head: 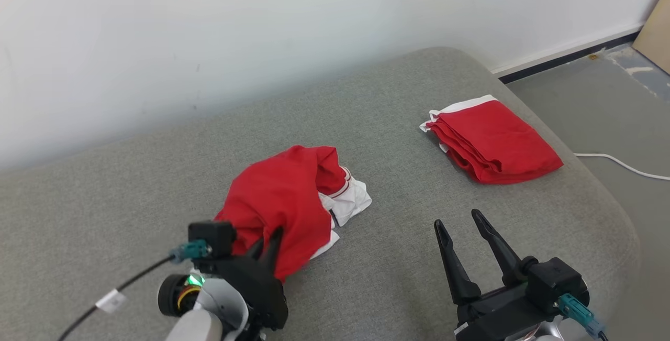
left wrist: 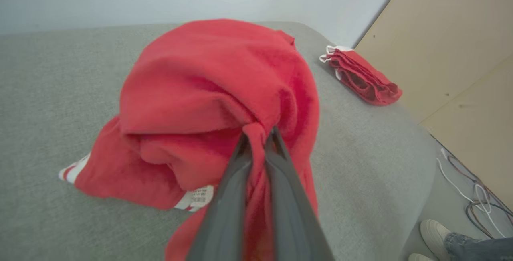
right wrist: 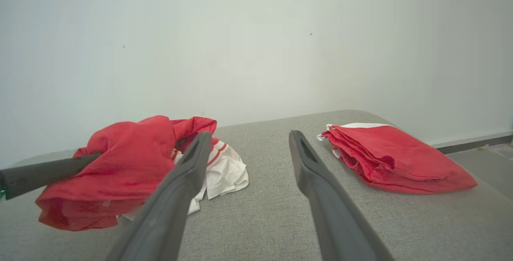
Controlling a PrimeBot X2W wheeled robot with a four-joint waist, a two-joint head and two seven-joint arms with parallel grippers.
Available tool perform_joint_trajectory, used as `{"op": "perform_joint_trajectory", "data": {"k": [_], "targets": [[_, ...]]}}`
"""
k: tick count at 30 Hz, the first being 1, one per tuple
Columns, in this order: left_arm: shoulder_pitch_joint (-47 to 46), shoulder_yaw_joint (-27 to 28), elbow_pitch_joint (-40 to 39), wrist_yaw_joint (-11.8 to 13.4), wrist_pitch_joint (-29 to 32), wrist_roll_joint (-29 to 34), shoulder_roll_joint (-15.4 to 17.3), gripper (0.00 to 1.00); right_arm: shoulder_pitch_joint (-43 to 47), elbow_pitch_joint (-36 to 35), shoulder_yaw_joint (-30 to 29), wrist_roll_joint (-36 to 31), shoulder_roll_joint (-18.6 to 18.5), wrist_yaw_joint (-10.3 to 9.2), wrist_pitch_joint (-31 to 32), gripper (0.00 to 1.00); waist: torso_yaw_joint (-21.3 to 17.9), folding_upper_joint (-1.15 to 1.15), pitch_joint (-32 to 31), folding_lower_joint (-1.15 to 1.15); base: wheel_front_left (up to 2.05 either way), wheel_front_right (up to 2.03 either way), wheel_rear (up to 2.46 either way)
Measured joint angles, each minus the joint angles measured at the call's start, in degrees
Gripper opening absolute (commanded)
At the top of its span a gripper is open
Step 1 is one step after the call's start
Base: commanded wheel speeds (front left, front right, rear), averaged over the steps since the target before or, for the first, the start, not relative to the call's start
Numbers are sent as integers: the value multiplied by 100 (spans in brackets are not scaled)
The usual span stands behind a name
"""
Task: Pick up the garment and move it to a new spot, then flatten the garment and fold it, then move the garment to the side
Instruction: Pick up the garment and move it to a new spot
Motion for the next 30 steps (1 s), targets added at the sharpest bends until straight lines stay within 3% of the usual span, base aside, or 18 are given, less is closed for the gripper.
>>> {"op": "perform_joint_trajectory", "data": {"k": [2,9,16,22,30], "targets": [[23,-97,215,19,-210,119,-30,100,1,-3,13,9,-8,0,1,100,31,0,9,0,0,0,0],[119,-186,481,111,-1058,393,-56,100,48,-12,-85,10,-3,0,1,100,233,0,16,0,0,0,0],[717,113,-66,285,-2293,482,22,100,152,-25,-255,4,7,0,-1,100,515,0,-31,0,0,0,0],[1529,620,-990,511,-2451,692,22,100,262,-23,-405,-9,3,0,-1,100,808,0,-86,0,0,0,0],[2234,1452,-1680,454,-2466,1263,25,100,350,0,-512,-9,-14,0,24,100,1230,0,-158,0,0,0,0]]}}
